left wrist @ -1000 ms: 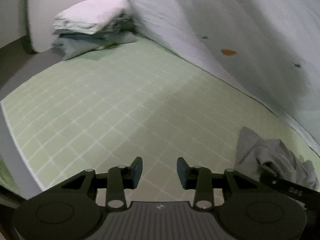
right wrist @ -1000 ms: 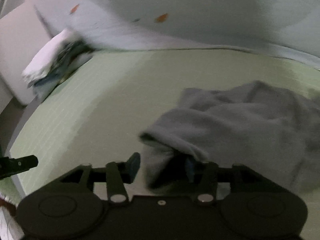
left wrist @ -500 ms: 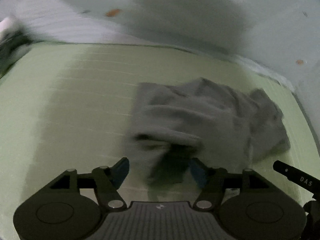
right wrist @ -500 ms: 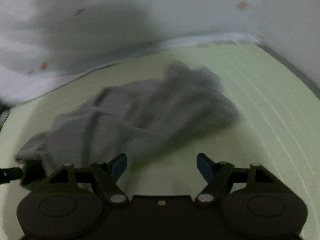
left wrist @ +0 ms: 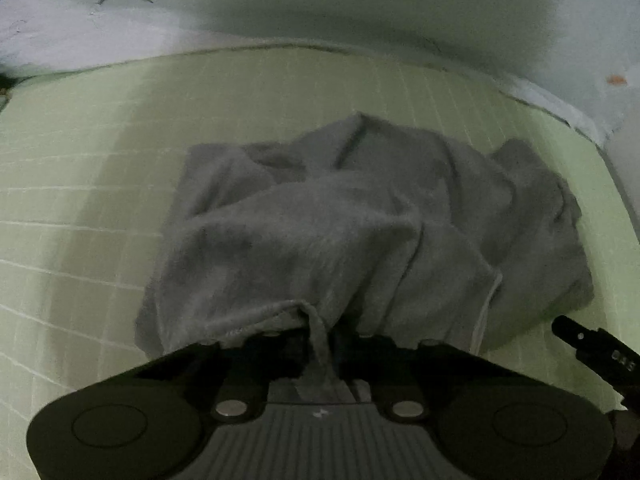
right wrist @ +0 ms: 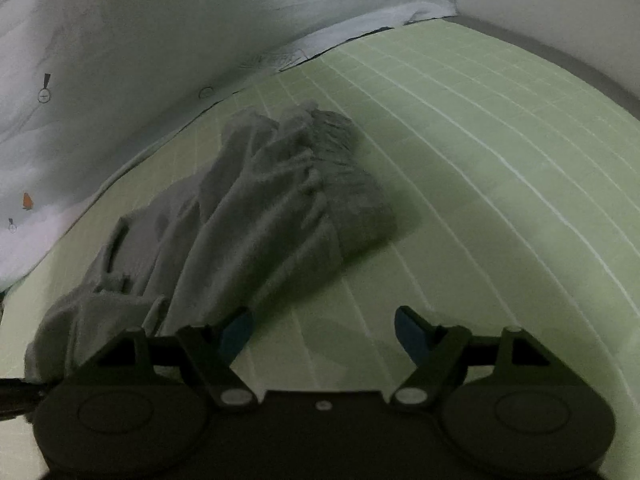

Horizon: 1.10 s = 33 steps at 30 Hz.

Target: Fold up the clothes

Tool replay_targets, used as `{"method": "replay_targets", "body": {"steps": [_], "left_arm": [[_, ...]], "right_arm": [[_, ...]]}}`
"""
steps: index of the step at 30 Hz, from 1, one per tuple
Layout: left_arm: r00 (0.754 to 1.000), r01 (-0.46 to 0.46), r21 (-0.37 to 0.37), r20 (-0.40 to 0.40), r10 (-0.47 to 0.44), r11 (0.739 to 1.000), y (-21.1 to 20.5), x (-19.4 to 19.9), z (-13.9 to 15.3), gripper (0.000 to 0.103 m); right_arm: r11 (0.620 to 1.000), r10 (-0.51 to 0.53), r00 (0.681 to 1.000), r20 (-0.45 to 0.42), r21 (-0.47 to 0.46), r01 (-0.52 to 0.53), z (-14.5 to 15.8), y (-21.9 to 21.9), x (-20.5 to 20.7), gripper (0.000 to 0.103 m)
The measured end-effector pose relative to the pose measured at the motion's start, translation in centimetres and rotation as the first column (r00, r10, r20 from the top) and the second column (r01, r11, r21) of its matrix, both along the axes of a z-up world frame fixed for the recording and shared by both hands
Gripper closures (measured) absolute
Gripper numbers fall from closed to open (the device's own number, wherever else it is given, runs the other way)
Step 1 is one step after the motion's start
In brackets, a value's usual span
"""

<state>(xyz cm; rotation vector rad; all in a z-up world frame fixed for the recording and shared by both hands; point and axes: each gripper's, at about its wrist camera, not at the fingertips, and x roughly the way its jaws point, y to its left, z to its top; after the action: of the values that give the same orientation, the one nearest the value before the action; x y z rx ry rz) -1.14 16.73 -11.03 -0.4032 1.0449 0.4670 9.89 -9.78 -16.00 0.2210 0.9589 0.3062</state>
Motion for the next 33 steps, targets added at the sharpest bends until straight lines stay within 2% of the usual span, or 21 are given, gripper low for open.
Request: {"method": "replay_targets", "body": {"steps": [4, 7, 10, 13, 16, 18, 20, 23, 25, 27, 31, 33], "left_arm": [[0.991, -0.125, 0.055, 0.050, 0.122, 0.991, 3.9, -3.1, 3.3, 0.094], [0.979, -0.201, 0.078, 0.051, 0.197, 0.976, 7.0, -5.2, 3.5, 0.094], [0.961, -0.275, 0.102, 0.053, 0.271, 0.956, 10.2, -7.3, 3.6, 0.094], [0.937, -0.348, 0.125, 0.058, 0.343, 0.929, 13.3, -9.4, 3.8, 0.089], [0.908, -0.418, 0.147, 0.064, 0.413, 0.896, 16.4, -11.6, 4.0, 0.080], [0.886, -0.463, 0.162, 0.069, 0.458, 0.871, 18.5, -13.0, 4.1, 0.068], [0.894, -0.448, 0.149, 0.071, 0.442, 0.882, 19.0, -12.7, 3.5, 0.060], [0.910, -0.414, 0.139, 0.083, 0.406, 0.900, 19.4, -11.7, 3.2, 0.057], [0.921, -0.388, 0.145, 0.110, 0.375, 0.910, 19.4, -11.1, 3.3, 0.051], [0.933, -0.350, 0.140, 0.140, 0.332, 0.926, 19.1, -10.1, 3.1, 0.039], [0.967, -0.236, 0.113, 0.127, 0.222, 0.965, 18.7, -7.3, 1.2, 0.033], [0.971, -0.231, 0.113, 0.083, 0.223, 0.966, 18.6, -6.1, -0.2, 0.033]], "right_arm": [[0.999, 0.038, 0.999, 0.018, -0.033, -0.038, -0.4, 0.9, 2.5, 0.024], [0.995, 0.046, 0.998, 0.035, -0.088, -0.043, -0.4, 1.7, 3.5, 0.024], [0.993, 0.010, 0.999, 0.047, -0.116, -0.004, -0.3, 2.0, 3.7, 0.024], [0.984, -0.034, 0.995, 0.092, -0.169, 0.049, 0.7, 3.0, 3.1, 0.024], [0.967, -0.053, 0.984, 0.171, -0.238, 0.094, 2.0, 4.6, 2.0, 0.022], [0.956, -0.038, 0.974, 0.223, -0.276, 0.100, 2.6, 6.3, 1.6, 0.021], [0.947, 0.001, 0.964, 0.265, -0.310, 0.085, 3.2, 8.2, 1.7, 0.020], [0.936, 0.063, 0.951, 0.302, -0.350, 0.049, 3.6, 11.5, 2.3, 0.020], [0.936, 0.097, 0.946, 0.311, -0.352, 0.019, 3.9, 13.5, 2.9, 0.020], [0.940, 0.127, 0.945, 0.301, -0.341, -0.018, 3.9, 15.3, 3.6, 0.019], [0.929, 0.139, 0.963, 0.231, -0.367, -0.046, 2.3, 17.5, 6.4, 0.019], [0.917, 0.139, 0.968, 0.210, -0.396, -0.046, 1.6, 18.0, 7.5, 0.020]]}}
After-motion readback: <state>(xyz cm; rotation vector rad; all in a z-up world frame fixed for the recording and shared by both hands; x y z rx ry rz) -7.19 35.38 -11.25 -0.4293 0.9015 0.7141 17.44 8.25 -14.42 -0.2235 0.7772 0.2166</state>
